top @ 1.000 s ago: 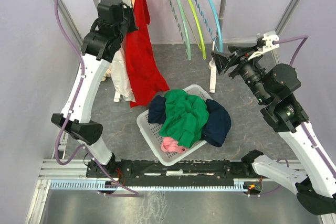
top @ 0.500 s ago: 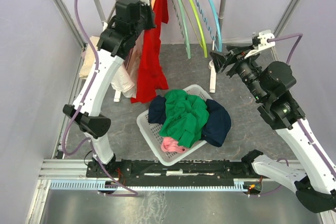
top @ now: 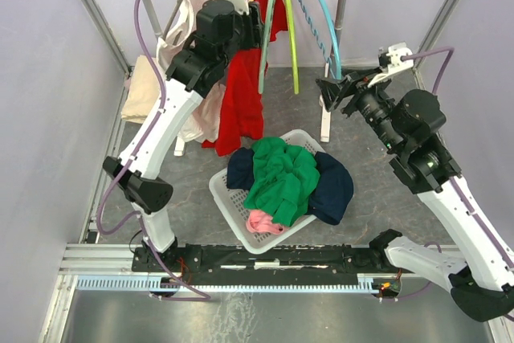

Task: Remove the t-shirt from the hanger
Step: Adjust the hanger on the clothesline.

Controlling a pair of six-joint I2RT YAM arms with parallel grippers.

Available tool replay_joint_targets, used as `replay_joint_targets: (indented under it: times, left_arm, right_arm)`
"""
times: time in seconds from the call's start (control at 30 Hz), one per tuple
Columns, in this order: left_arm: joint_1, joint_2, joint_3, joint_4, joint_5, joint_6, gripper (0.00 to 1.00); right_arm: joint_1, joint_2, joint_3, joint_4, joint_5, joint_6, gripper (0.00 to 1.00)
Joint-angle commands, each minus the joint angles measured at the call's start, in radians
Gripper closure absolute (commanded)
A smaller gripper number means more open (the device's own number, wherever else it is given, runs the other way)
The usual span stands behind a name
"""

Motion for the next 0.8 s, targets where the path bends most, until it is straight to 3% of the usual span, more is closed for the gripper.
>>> replay_joint_targets:
  times: [0.0,0.23,0.77]
  left_arm:
    - [-0.019,-0.135,-0.143,0.142,0.038,-0.03,0.4]
    - [-0.025,-0.229,-0.284,0.206,0.116,-0.059,0.38]
    - [-0.119,-0.274,-0.386,0.256,0.133,-0.066,0.38]
  right_arm:
    - [0.002,0.038,0.06,0.061,-0.047,0.011,0.25]
    - [0.002,0.077,0.094,0.087,-0.072,0.024,0.25]
    - [0.006,0.139,0.154,0.105,-0.121,0.033,0.27]
